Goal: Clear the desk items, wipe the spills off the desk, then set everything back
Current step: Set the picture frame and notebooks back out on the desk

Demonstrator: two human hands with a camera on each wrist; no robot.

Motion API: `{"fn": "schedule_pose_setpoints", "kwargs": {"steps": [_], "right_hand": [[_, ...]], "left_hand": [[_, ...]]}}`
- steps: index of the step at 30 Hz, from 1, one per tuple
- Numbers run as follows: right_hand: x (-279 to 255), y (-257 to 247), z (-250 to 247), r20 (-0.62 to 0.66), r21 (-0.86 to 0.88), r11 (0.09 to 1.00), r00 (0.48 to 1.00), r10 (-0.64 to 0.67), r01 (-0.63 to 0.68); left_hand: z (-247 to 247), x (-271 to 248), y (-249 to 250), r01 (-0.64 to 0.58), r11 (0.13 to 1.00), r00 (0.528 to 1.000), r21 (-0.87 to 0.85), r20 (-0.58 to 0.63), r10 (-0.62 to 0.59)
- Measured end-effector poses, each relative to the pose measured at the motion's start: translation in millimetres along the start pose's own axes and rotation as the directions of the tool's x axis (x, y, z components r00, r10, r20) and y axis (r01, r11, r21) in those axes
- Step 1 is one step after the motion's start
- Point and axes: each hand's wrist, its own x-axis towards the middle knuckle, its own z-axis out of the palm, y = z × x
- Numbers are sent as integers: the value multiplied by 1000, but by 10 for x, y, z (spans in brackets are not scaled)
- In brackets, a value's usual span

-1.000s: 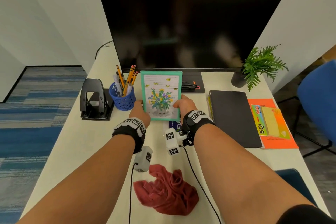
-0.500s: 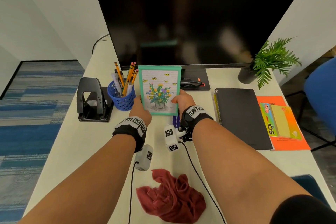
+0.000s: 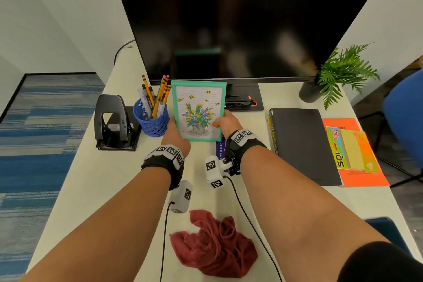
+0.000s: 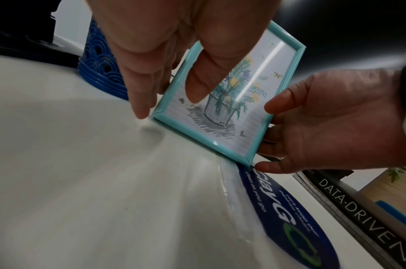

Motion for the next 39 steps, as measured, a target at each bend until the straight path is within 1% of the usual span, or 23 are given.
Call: {"fn": "schedule_pose_setpoints", "kwargs": {"steps": [2, 4, 6, 10, 15, 18, 20, 24, 26, 28, 29, 31, 32, 33, 35, 36, 37, 38, 39], "right_hand": [[-40, 13, -57, -17, -16, 1000, 1000, -18, 17], [-80, 48, -129, -64, -42, 998, 997, -47, 45], [-125, 79, -209, -120, -108, 993, 990, -68, 55], [-277, 125, -447, -191, -218, 975, 977, -90, 48], [-500, 175, -736, -203, -294, 956, 976, -82, 19], [-651, 172, -955, -224, -343, 939, 972, -77, -5], [-723, 171, -1110, -255, -378, 925, 964, -74, -29], [-866, 199, -1450, -311, -399, 913, 949, -45, -87], [-920, 216, -1629, -339, -408, 901, 941, 0, -147], [-1013, 247, -1781, -386, -422, 886, 922, 15, -191], [-1058, 263, -1856, -380, -434, 876, 924, 31, -208], [-1114, 289, -2008, -341, -524, 828, 940, 9, -198], [-1117, 307, -2077, -355, -527, 820, 934, 27, -224], [-1114, 325, -2129, -382, -496, 830, 923, 54, -254], [-1170, 331, -2196, -361, -518, 812, 929, 78, -269], [-1195, 323, -2228, -326, -557, 797, 944, 51, -235], [-1156, 349, -2273, -288, -671, 706, 957, 33, -226], [-1150, 387, -2303, -259, -736, 642, 965, 26, -215], [-1158, 406, -2312, -269, -736, 632, 962, 57, -243]], "left_hand": [[4, 0, -4, 8, 1000, 1000, 0, -5, -8], [12, -10, -1, 16, 1000, 1000, 11, -23, -15], [21, -33, 19, 26, 999, 999, 47, -26, -25], [64, -153, 82, 28, 995, 1000, 92, -15, -26], [152, -398, 244, 44, 989, 998, 144, 28, -49], [259, -541, 349, 6, 988, 999, 155, 51, -14], [357, -636, 413, -24, 988, 996, 156, 89, 10], [570, -769, 551, -128, 967, 984, 219, 150, 97], [683, -827, 627, -158, 954, 980, 256, 160, 120], [800, -883, 699, -169, 949, 978, 265, 167, 128], [872, -911, 732, -173, 950, 976, 261, 173, 130], [992, -954, 774, -177, 951, 970, 255, 206, 125], [1059, -968, 785, -169, 957, 968, 237, 224, 115], [1129, -957, 777, -151, 967, 964, 205, 248, 98], [1242, -924, 736, -113, 985, 954, 134, 291, 70], [1317, -892, 714, -103, 988, 951, 112, 303, 65], [1379, -862, 701, -95, 990, 947, 101, 315, 59], [1400, -903, 743, -90, 991, 943, 99, 328, 53], [1406, -953, 795, -85, 992, 940, 90, 338, 50]]}}
